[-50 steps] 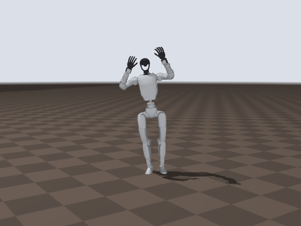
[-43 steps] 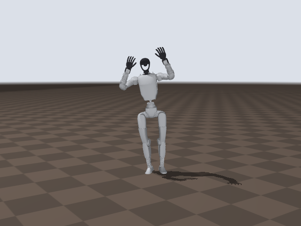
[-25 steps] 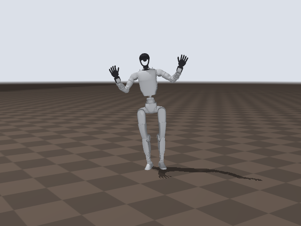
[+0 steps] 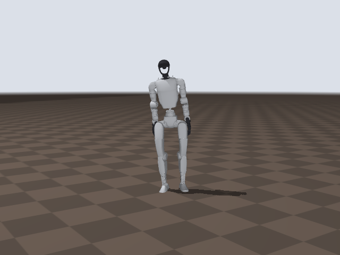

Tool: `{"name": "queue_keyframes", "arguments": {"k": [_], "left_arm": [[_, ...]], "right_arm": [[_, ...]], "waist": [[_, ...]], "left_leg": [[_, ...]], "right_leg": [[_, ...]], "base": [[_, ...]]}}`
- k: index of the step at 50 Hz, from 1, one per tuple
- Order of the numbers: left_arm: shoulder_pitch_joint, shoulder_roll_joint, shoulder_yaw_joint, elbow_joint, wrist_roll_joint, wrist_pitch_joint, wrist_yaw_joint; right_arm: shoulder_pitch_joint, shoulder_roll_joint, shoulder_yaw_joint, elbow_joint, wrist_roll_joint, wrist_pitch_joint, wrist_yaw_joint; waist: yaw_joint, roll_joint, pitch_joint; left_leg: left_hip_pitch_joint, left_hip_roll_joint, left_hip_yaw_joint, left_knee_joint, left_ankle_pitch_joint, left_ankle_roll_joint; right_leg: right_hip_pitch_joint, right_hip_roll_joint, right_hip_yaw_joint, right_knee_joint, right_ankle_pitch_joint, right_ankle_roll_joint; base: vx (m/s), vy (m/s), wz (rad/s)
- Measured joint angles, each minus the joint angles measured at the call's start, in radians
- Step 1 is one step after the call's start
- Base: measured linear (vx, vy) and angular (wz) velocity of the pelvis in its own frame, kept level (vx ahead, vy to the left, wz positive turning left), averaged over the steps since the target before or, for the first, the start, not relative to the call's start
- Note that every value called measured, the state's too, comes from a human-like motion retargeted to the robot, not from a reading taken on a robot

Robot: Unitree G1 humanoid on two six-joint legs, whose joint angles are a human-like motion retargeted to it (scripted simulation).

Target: Upper body actions

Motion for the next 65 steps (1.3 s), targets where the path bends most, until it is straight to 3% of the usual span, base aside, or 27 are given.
{"name": "queue_keyframes", "arguments": {"k": [2, 4, 7, 11, 18, 23, 27, 32, 36, 42, 48, 55, 60, 65], "left_arm": [[0.019, -0.036, -0.028, 0.002, -0.030, 0.040, -0.112], [0.031, -0.063, -0.057, 0.004, -0.035, 0.053, -0.158], [0.037, -0.076, -0.085, -0.004, -0.021, 0.065, -0.074], [0.020, -0.036, -0.115, -0.027, 0.005, 0.043, -0.059], [-0.002, 0.020, -0.191, -0.049, 0.071, 0.057, -0.043], [-0.007, 0.003, -0.199, -0.055, 0.071, 0.041, -0.048], [0.001, -0.019, -0.222, -0.069, 0.108, 0.033, -0.068], [0.008, -0.028, -0.202, -0.077, 0.111, 0.033, -0.030], [0.009, -0.015, -0.191, -0.068, 0.090, 0.028, -0.078], [0.007, -0.011, -0.174, -0.061, 0.090, 0.041, -0.113], [0.008, -0.018, -0.171, -0.067, 0.095, 0.039, -0.084], [-0.009, -0.009, -0.161, -0.067, 0.108, 0.043, -0.096], [-0.016, 0.004, -0.160, -0.079, 0.114, 0.041, -0.110], [-0.007, 0.027, -0.172, -0.076, 0.128, 0.038, -0.113]], "right_arm": [[0.023, 0.020, 0.000, -0.027, 0.037, 0.031, -0.037], [0.030, 0.012, -0.015, -0.065, 0.031, -0.022, -0.003], [0.020, -0.039, -0.002, -0.094, -0.088, -0.126, 0.127], [-0.005, -0.100, 0.039, -0.138, -0.223, -0.151, 0.252], [-0.017, -0.098, 0.039, -0.167, -0.206, -0.160, 0.156], [-0.024, -0.059, 0.068, -0.148, -0.195, -0.164, 0.204], [-0.012, -0.026, 0.122, -0.154, -0.299, -0.155, 0.252], [-0.001, -0.018, 0.160, -0.204, -0.419, -0.151, 0.140], [-0.010, -0.035, 0.150, -0.193, -0.406, -0.180, 0.199], [-0.015, -0.048, 0.094, -0.173, -0.314, -0.149, 0.261], [-0.018, -0.040, -0.053, -0.187, -0.208, -0.131, 0.319], [-0.101, -0.149, -0.371, -0.179, 0.092, -0.070, 0.455], [-0.182, -0.371, -0.634, -0.223, 0.332, -0.008, 0.508], [-0.347, -0.654, -0.830, -0.358, 0.562, 0.089, 0.400]], "waist": [[0.020, 0.001, -0.003], [-0.061, -0.010, -0.007], [-0.191, -0.018, 0.000], [-0.073, -0.014, 0.019], [-0.097, -0.021, 0.022], [-0.116, -0.033, 0.030], [-0.128, -0.039, 0.030], [-0.160, -0.040, 0.030], [-0.158, -0.040, 0.027], [-0.160, -0.040, 0.024], [-0.162, -0.039, 0.031], [-0.137, -0.052, 0.039], [-0.103, -0.075, 0.042], [-0.096, -0.100, 0.025]], "left_leg": [[-0.002, 0.007, 0.018, 0.002, -0.004, -0.003], [-0.017, -0.005, -0.062, 0.016, -0.009, -0.012], [-0.037, -0.028, -0.175, 0.027, 0.006, -0.014], [-0.039, -0.031, -0.038, 0.016, 0.020, 0.011], [-0.039, -0.040, -0.077, 0.018, 0.017, 0.010], [-0.039, -0.052, -0.090, 0.017, 0.021, 0.013], [-0.036, -0.052, -0.098, 0.016, 0.022, 0.010], [-0.036, -0.053, -0.124, 0.014, 0.025, 0.010], [-0.036, -0.052, -0.115, 0.014, 0.022, 0.010], [-0.029, -0.058, -0.114, 0.005, 0.019, 0.015], [-0.024, -0.051, -0.112, 0.004, 0.019, 0.012], [-0.019, -0.052, -0.110, 0.002, 0.017, 0.016], [-0.018, -0.057, -0.113, 0.000, 0.018, 0.020], [-0.030, -0.066, -0.147, 0.004, 0.020, 0.017]], "right_leg": [[-0.005, -0.004, 0.018, 0.007, -0.006, 0.010], [0.013, -0.022, -0.061, -0.011, -0.012, 0.006], [0.055, -0.035, -0.173, -0.053, -0.006, -0.001], [0.048, 0.013, -0.046, -0.062, 0.004, -0.032], [0.046, 0.001, -0.085, -0.062, 0.006, -0.030], [0.058, 0.024, -0.104, -0.079, 0.004, -0.059], [0.065, 0.026, -0.112, -0.085, 0.004, -0.061], [0.061, 0.020, -0.137, -0.082, 0.006, -0.057], [0.055, 0.021, -0.128, -0.078, 0.006, -0.057], [0.052, 0.023, -0.127, -0.078, 0.004, -0.057], [0.052, 0.016, -0.122, -0.072, 0.004, -0.047], [0.053, 0.017, -0.123, -0.072, 0.005, -0.044], [0.057, 0.012, -0.127, -0.073, 0.004, -0.040], [0.064, -0.001, -0.157, -0.079, -0.004, -0.033]], "base": [[-0.02, 0.01, -0.36], [-0.04, 0.03, 1.80], [-0.04, 0.04, 1.63], [-0.05, 0.03, -1.44], [-0.01, 0.00, 0.25], [-0.01, 0.00, 0.12], [0.00, -0.01, 0.15], [0.00, 0.00, 0.22], [0.00, 0.00, 0.00], [0.00, 0.00, 0.00], [0.00, 0.00, 0.00], [-0.02, 0.01, 0.00], [-0.01, 0.01, 0.00], [0.05, -0.11, 0.36]]}}
